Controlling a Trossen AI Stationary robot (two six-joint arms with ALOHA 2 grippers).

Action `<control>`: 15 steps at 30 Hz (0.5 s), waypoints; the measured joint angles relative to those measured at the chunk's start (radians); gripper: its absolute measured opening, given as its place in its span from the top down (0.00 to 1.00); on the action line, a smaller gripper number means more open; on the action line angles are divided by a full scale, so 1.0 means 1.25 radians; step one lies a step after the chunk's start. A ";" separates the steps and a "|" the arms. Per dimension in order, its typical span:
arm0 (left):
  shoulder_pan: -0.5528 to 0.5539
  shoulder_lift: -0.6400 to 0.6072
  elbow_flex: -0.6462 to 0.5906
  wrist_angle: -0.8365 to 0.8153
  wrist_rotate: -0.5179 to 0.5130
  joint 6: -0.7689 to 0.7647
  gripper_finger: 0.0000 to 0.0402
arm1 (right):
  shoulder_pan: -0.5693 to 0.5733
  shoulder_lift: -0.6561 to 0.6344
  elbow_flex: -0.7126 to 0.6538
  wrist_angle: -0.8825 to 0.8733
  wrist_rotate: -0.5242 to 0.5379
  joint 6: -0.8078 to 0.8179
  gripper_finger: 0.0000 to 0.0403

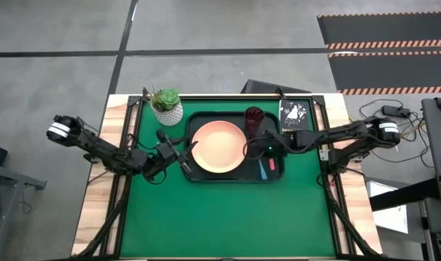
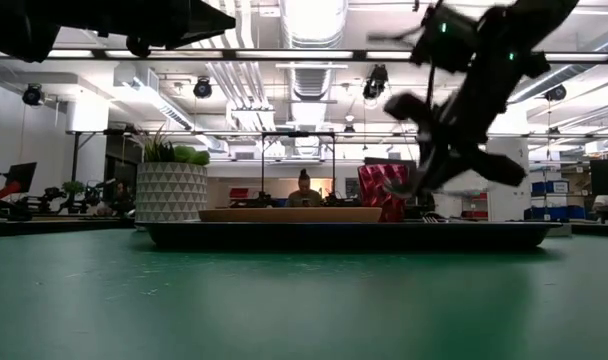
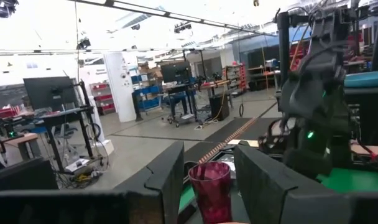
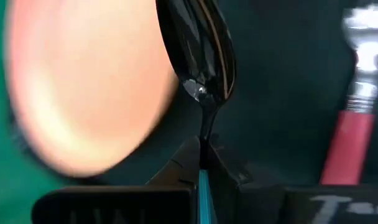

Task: Pick and place plate/cup/fork/spoon on tray
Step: Put the blue spoon on the dark green serving tray to the right of the orange plate

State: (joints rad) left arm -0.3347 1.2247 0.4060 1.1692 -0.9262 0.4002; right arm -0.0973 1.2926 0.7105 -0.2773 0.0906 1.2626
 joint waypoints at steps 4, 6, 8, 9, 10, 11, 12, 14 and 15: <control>0.000 -0.005 0.000 0.001 0.000 0.000 0.70 | -0.024 0.025 -0.024 0.012 0.014 0.066 0.98; 0.000 -0.013 0.000 -0.001 0.000 0.000 0.70 | -0.033 0.041 -0.024 0.028 0.013 0.089 0.98; 0.000 -0.019 0.000 0.001 0.000 0.002 0.70 | -0.036 0.057 -0.025 0.034 0.019 0.105 0.98; 0.000 -0.024 0.000 -0.001 0.000 0.008 0.70 | -0.038 0.061 -0.025 0.043 0.025 0.111 0.98; 0.000 -0.027 0.000 0.000 0.000 0.016 0.70 | -0.038 0.066 -0.025 0.050 0.034 0.119 0.98; 0.000 -0.029 0.001 0.001 0.000 0.024 0.70 | -0.038 0.070 -0.025 0.051 0.041 0.124 0.98; 0.000 -0.032 0.001 0.002 0.001 0.035 0.70 | -0.038 0.077 -0.025 0.049 0.048 0.128 0.98; 0.000 -0.037 0.001 -0.001 0.001 0.048 0.70 | -0.038 0.095 -0.025 0.048 0.053 0.129 0.98; 0.000 -0.040 0.001 0.001 0.001 0.048 0.70 | -0.038 0.103 -0.025 0.047 0.053 0.128 0.98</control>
State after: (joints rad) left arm -0.3347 1.1746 0.4072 1.1709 -0.9249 0.4599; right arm -0.1448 1.4210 0.6796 -0.2191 0.1566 1.4220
